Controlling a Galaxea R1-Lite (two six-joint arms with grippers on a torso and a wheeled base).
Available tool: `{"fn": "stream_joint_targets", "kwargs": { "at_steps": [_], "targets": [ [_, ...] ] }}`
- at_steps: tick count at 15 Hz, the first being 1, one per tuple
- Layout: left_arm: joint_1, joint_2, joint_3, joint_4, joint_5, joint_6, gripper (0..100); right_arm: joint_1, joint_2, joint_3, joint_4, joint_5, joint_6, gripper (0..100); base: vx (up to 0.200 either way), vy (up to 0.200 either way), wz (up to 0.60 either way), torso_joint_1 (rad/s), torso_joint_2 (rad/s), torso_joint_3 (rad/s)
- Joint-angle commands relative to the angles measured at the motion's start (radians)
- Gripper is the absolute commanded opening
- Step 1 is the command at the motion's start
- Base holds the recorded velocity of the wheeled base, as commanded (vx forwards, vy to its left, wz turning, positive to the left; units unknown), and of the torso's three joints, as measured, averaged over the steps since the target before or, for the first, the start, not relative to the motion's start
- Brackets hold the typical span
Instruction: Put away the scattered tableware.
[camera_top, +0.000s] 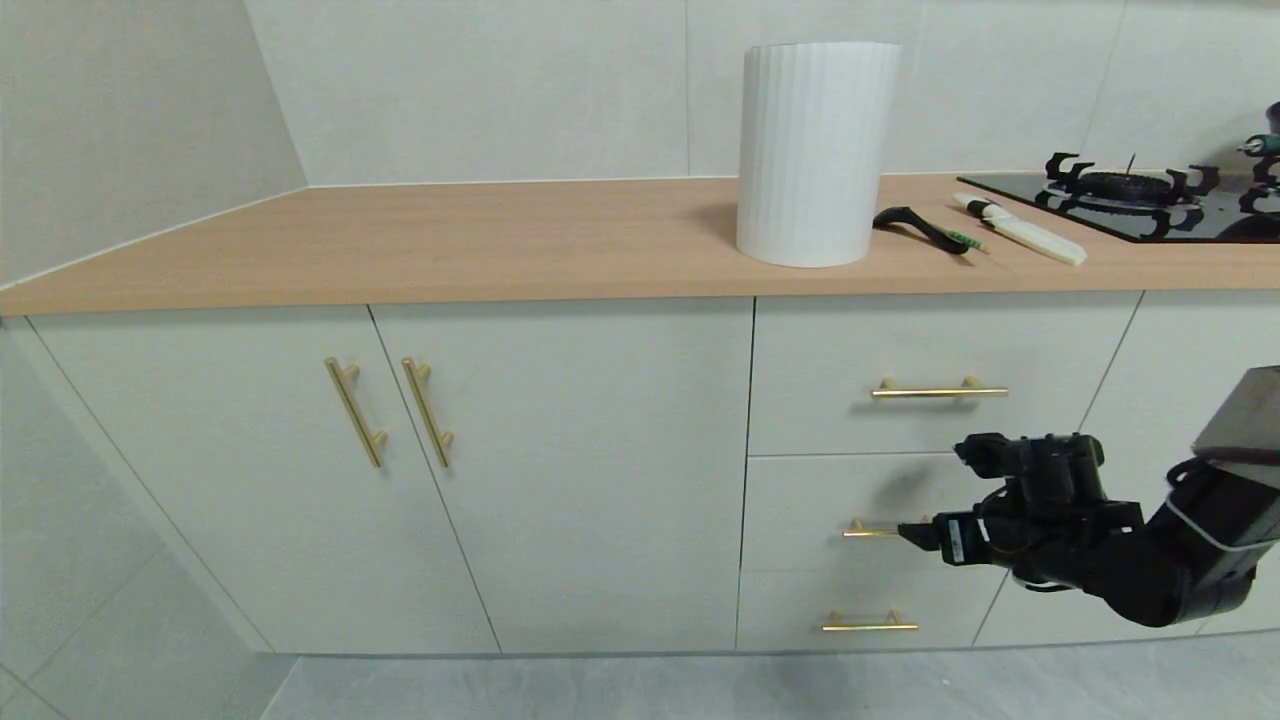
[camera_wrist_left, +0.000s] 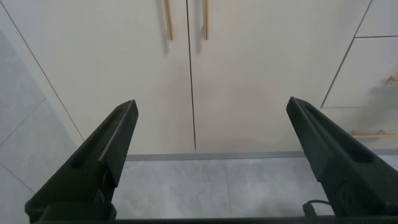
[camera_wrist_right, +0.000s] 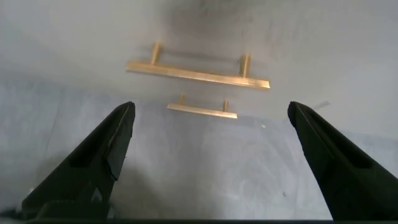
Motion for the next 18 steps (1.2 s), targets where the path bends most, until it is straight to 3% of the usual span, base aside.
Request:
{"fn": "stream_joint_targets", "kwargs": {
  "at_steps": [1, 5, 18],
  "targets": [
    [0.000, 0.000, 0.000, 0.000, 0.000, 0.000, 100, 0.003, 0.149, -0.054, -0.048, -0.051, 0.016, 100, 0.000, 0.000, 0.00, 0.000, 0.00, 0.000],
    [0.000, 0.000, 0.000, 0.000, 0.000, 0.000, 100, 0.010, 0.238, -0.085, -0.174, -0.107, 0.016, 100, 0.000, 0.000, 0.00, 0.000, 0.00, 0.000],
    [0.000, 0.000, 0.000, 0.000, 0.000, 0.000, 100, 0.025, 0.278, -0.126, -0.165, -0.159, 0.064, 100, 0.000, 0.000, 0.00, 0.000, 0.00, 0.000]
  ]
}}
